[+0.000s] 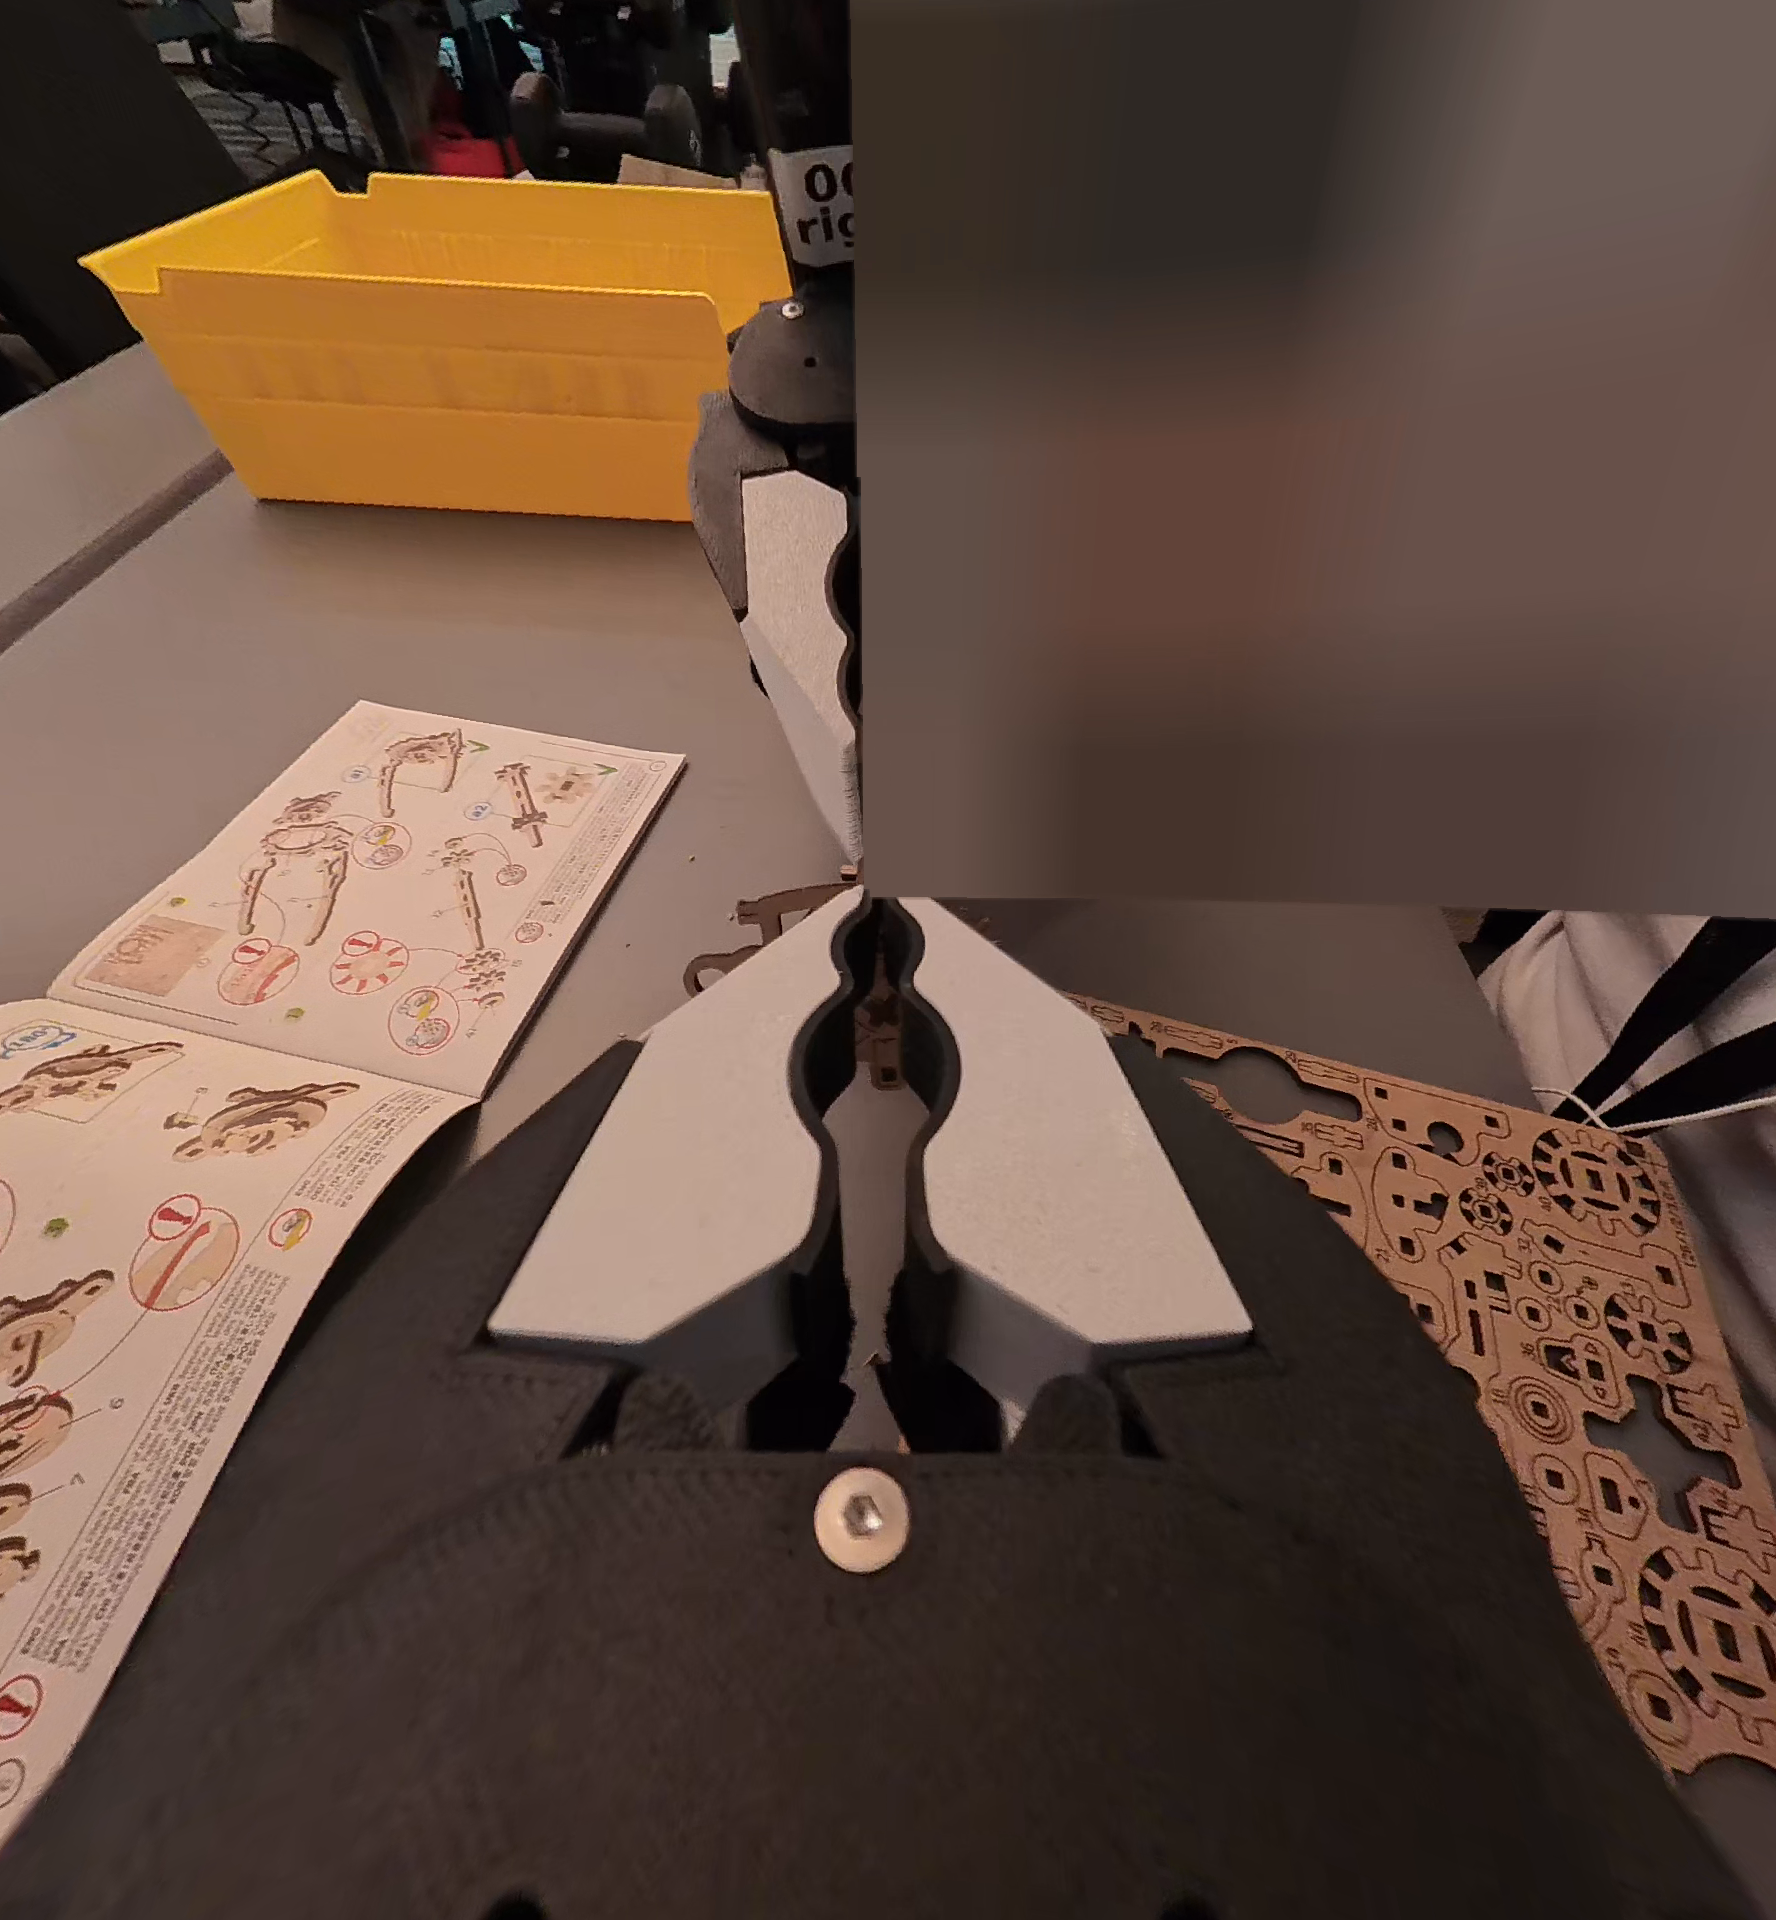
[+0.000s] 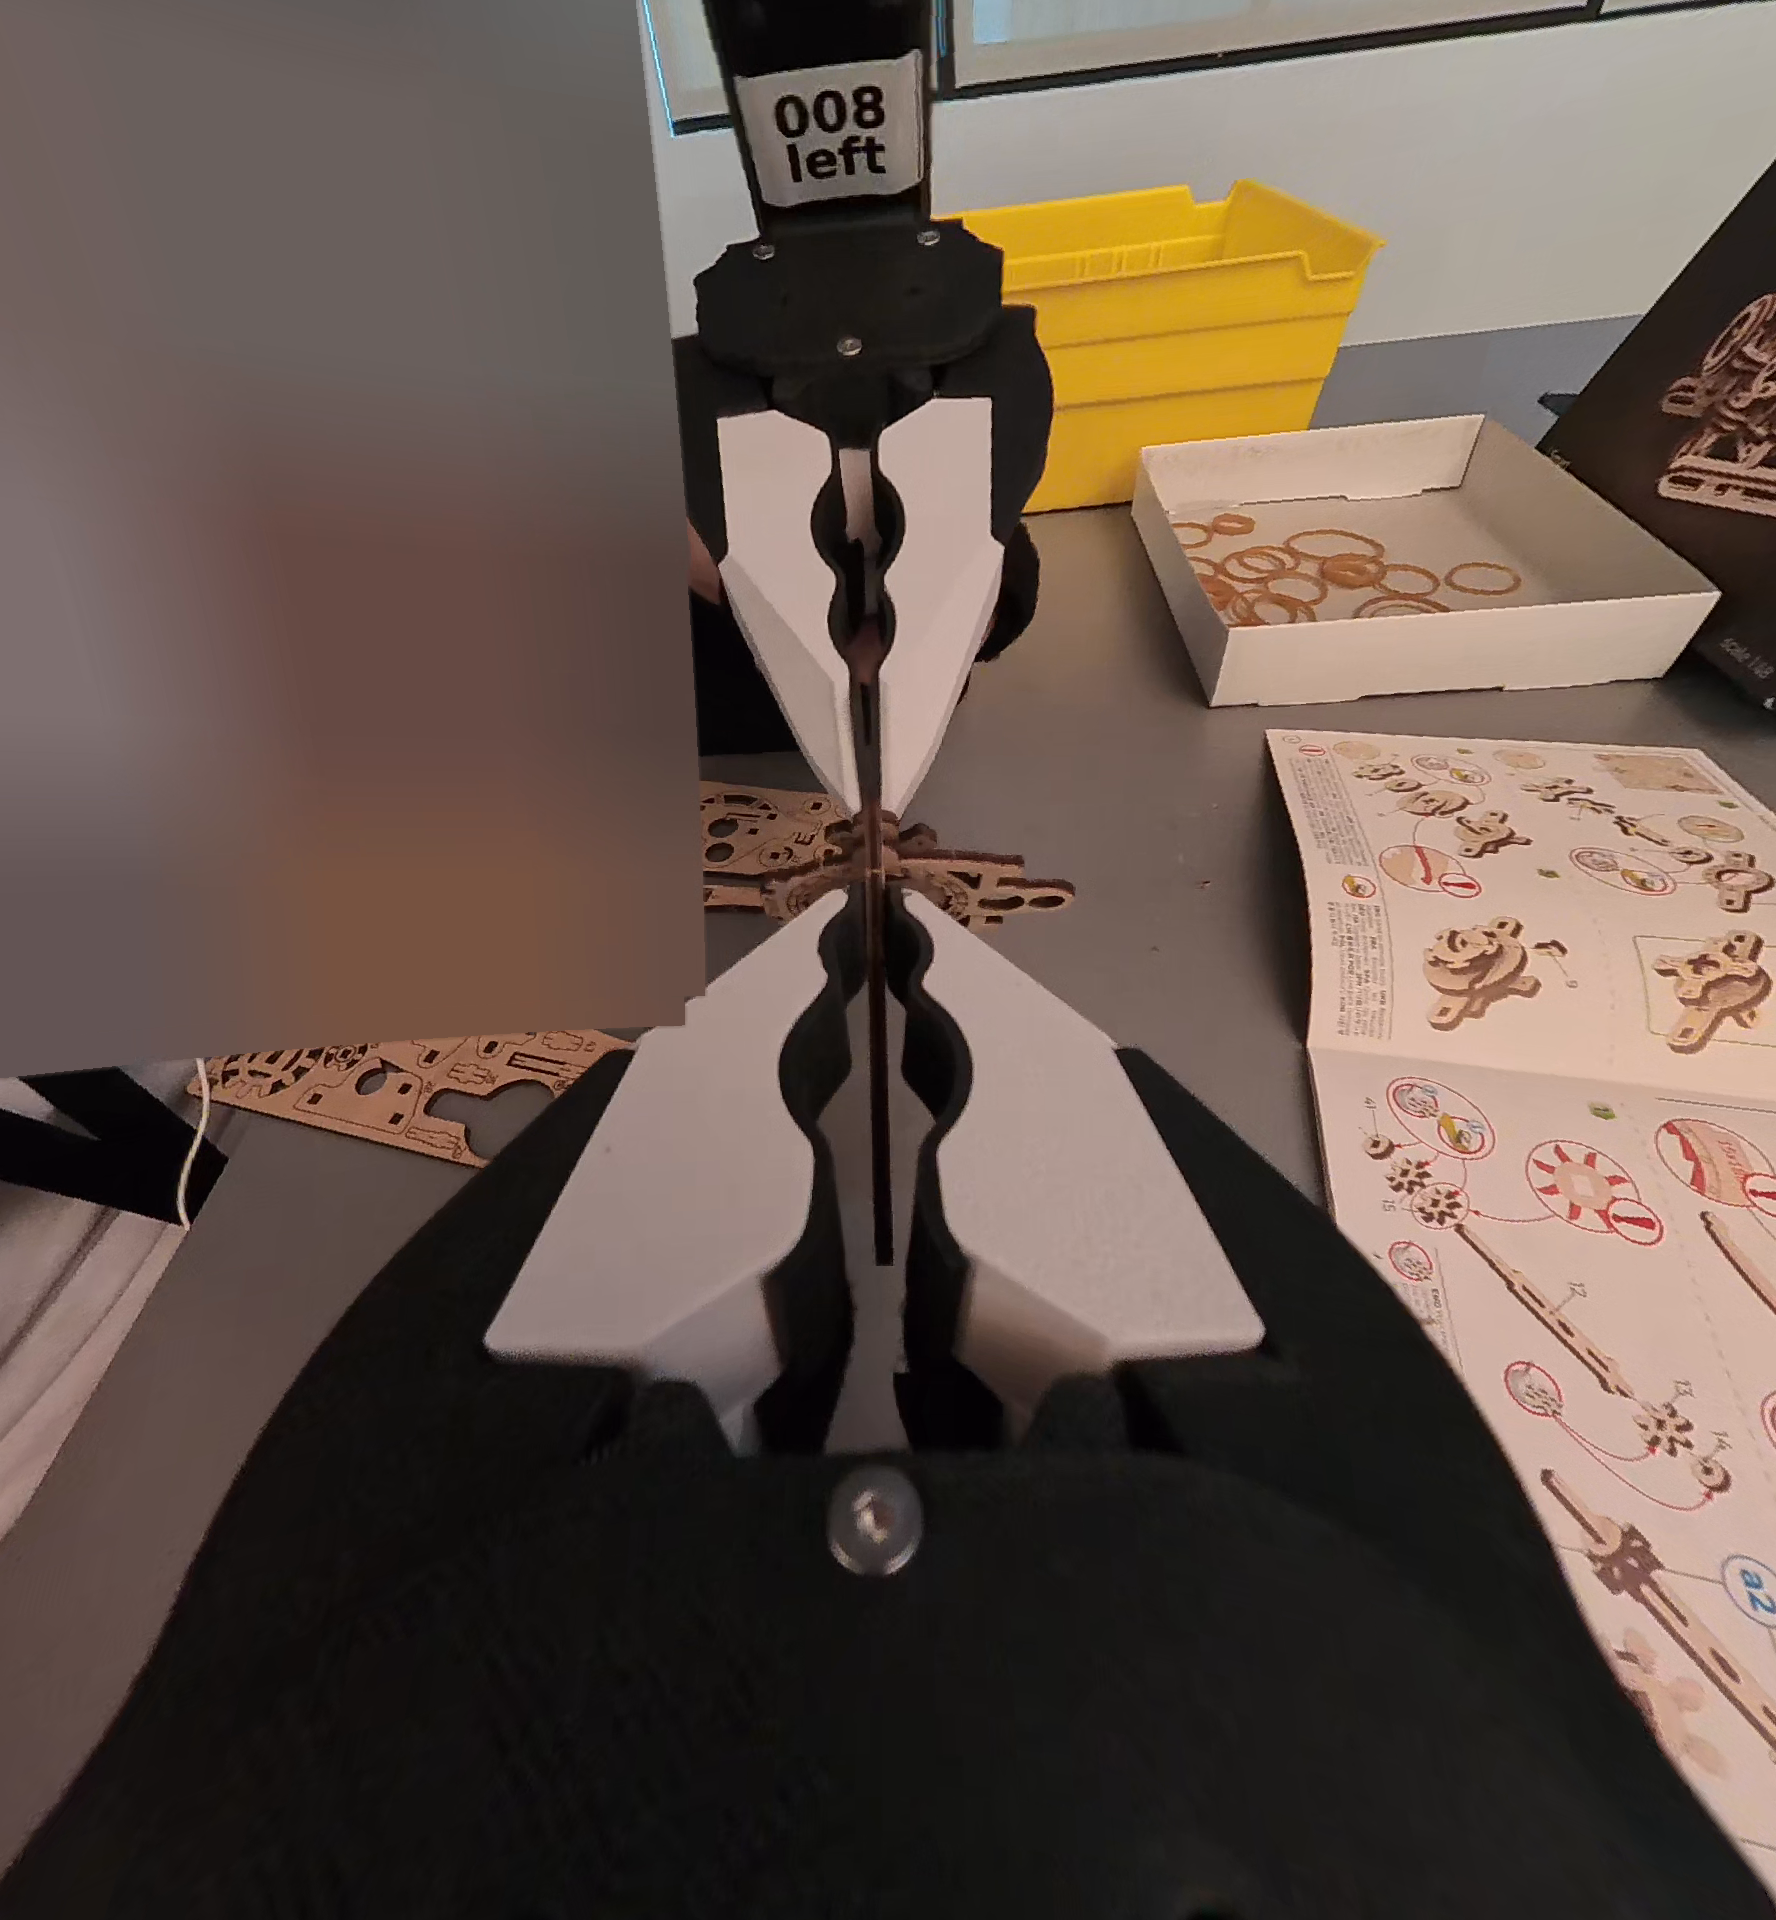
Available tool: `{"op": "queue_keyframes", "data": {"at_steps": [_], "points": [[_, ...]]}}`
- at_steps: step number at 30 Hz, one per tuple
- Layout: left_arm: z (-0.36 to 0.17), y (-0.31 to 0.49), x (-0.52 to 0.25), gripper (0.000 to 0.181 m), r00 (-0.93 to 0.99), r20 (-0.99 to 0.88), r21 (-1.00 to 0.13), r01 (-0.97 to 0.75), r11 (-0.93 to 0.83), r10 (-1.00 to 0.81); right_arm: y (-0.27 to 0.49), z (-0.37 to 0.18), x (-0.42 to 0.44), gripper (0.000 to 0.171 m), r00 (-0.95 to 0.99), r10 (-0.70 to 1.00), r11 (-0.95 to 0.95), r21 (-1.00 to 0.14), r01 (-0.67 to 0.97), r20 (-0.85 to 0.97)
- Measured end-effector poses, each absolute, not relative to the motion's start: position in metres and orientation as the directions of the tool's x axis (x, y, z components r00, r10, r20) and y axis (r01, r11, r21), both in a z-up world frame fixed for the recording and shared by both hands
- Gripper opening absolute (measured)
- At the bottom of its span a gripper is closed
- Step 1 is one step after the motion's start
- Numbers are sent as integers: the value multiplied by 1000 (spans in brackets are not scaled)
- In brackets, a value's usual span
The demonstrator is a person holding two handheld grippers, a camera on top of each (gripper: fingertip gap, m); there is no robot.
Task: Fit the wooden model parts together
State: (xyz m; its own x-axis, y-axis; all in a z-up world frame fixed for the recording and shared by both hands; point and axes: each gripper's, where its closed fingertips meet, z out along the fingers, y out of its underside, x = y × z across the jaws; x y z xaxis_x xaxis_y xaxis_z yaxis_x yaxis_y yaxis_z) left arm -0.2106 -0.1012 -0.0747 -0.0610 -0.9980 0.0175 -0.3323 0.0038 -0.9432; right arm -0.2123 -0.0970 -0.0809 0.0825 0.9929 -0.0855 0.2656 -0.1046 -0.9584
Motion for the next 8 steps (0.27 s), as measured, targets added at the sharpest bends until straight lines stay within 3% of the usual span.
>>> {"op": "queue_keyframes", "data": {"at_steps": [8], "points": [[-64,-102,-211,0,-71,4,-961,-277,16,-997,-99,-70,-212,0,57,990,-137,-969,205,-128]]}}
